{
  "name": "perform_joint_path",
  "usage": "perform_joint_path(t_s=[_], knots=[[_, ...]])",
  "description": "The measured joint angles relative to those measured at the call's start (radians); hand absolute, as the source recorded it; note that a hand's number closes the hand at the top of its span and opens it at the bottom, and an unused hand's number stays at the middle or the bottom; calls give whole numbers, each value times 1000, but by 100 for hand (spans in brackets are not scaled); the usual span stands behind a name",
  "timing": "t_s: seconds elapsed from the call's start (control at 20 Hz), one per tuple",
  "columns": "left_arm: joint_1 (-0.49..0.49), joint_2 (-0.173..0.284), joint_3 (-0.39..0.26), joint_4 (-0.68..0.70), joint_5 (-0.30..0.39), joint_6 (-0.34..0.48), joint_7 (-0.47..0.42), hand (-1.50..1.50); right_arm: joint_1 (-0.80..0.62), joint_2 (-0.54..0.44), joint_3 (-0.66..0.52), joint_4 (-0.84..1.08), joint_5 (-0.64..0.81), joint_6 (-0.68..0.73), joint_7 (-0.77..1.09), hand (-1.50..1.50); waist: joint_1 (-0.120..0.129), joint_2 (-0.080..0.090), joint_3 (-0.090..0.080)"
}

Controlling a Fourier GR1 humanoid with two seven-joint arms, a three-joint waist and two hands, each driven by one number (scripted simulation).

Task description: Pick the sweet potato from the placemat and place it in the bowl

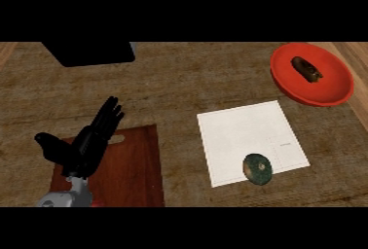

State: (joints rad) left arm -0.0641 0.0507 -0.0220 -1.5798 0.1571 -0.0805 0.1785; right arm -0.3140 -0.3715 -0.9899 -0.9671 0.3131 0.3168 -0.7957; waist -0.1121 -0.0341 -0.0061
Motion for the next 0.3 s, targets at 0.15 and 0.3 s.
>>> perform_joint_path(t_s=[0.15,0.3], knots=[[17,8,11,-8,8,-5,-5,0,160,80,-5,-101,-30,36,-24,150,-9,1,-1],[29,12,14,-11,11,-14,-17,0,336,176,14,-202,-38,53,-51,150,-11,6,-1]])
